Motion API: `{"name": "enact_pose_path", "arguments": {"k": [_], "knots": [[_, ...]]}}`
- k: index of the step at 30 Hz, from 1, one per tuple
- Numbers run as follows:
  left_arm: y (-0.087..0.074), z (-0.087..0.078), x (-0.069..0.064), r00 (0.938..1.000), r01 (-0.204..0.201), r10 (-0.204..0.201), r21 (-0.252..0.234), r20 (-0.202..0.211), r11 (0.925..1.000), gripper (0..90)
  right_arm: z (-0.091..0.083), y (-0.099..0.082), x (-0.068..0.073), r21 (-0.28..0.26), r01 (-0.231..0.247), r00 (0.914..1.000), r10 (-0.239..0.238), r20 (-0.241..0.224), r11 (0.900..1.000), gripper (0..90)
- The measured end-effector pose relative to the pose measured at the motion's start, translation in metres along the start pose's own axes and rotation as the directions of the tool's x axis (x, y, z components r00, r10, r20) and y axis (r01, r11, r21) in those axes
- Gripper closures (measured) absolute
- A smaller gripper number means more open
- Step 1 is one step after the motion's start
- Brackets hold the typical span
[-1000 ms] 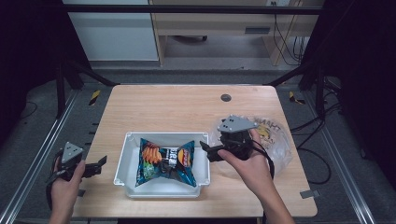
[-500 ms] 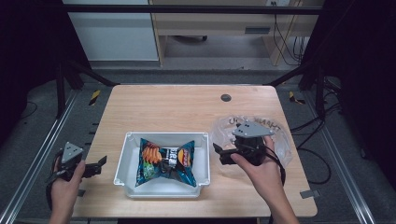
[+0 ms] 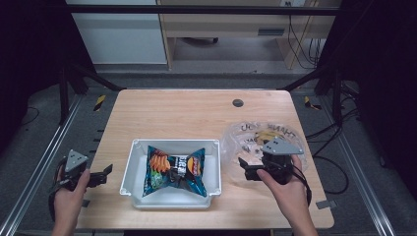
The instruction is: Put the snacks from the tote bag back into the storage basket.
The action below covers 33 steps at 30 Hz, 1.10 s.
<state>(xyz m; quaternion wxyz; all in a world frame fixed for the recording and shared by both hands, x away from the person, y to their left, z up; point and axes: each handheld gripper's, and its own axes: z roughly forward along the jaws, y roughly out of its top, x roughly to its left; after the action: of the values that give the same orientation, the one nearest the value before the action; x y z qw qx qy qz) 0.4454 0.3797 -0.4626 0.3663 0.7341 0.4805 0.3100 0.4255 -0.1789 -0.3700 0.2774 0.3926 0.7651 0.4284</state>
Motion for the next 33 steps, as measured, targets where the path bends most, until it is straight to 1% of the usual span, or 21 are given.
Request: {"name": "enact_pose_path", "arguments": {"k": [2, 3, 4, 8, 9, 11, 14, 18, 21, 26, 32, 33], "knots": [[0.000, 0.000, 0.000, 1.0000, -0.002, 0.002, 0.000, 0.000, 1.0000, 2.0, -0.001, -0.009, -0.004, -0.001, -0.014, 0.9997, 0.014, 0.019, 0.9999, 6.4], [0.000, 0.000, -0.001, 1.0000, 0.000, 0.000, -0.002, -0.001, 1.0000, 2.0, -0.001, -0.009, -0.004, -0.001, -0.014, 0.9997, 0.014, 0.019, 0.9999, 6.4], [0.000, 0.000, -0.001, 1.0000, 0.001, -0.001, -0.002, 0.000, 1.0000, 2.0, -0.001, -0.012, -0.005, 0.001, -0.023, 0.9995, 0.023, 0.020, 0.9997, 6.4], [0.000, 0.000, 0.000, 1.0000, 0.001, -0.001, 0.000, 0.000, 1.0000, 1.9, 0.001, -0.024, -0.012, 0.022, -0.035, 0.9985, 0.034, 0.042, 0.9991, 6.6], [0.000, 0.000, 0.000, 1.0000, -0.001, 0.001, 0.000, -0.001, 1.0000, 2.0, 0.001, -0.029, -0.015, 0.029, -0.047, 0.9977, 0.046, 0.049, 0.9984, 6.7], [0.000, 0.000, 0.000, 1.0000, -0.002, 0.002, 0.001, 0.000, 1.0000, 2.0, 0.002, -0.031, -0.017, 0.033, -0.049, 0.9973, 0.047, 0.057, 0.9983, 6.7], [0.000, 0.000, 0.000, 1.0000, 0.001, -0.001, -0.001, 0.000, 1.0000, 2.0, 0.003, -0.039, -0.023, 0.045, -0.064, 0.9954, 0.060, 0.075, 0.9969, 6.7], [0.000, -0.001, 0.000, 1.0000, 0.001, -0.001, 0.000, -0.001, 1.0000, 2.0, 0.005, -0.044, -0.026, 0.057, -0.066, 0.9945, 0.061, 0.085, 0.9962, 6.7], [0.000, 0.000, 0.000, 1.0000, 0.002, -0.002, -0.002, -0.002, 1.0000, 2.0, 0.009, -0.052, -0.030, 0.071, -0.075, 0.9934, 0.069, 0.092, 0.9946, 6.8], [0.000, 0.000, 0.000, 1.0000, 0.001, -0.001, -0.002, -0.002, 1.0000, 1.9, 0.012, -0.059, -0.032, 0.090, -0.079, 0.9927, 0.070, 0.098, 0.9928, 6.8], [0.000, -0.001, 0.000, 1.0000, 0.001, -0.002, -0.001, -0.002, 1.0000, 1.9, 0.016, -0.069, -0.034, 0.107, -0.091, 0.9921, 0.080, 0.096, 0.9902, 6.8], [0.000, 0.000, 0.000, 1.0000, 0.002, -0.002, -0.001, -0.002, 1.0000, 2.0, 0.017, -0.071, -0.034, 0.110, -0.099, 0.9916, 0.089, 0.095, 0.9890, 6.9]]}}
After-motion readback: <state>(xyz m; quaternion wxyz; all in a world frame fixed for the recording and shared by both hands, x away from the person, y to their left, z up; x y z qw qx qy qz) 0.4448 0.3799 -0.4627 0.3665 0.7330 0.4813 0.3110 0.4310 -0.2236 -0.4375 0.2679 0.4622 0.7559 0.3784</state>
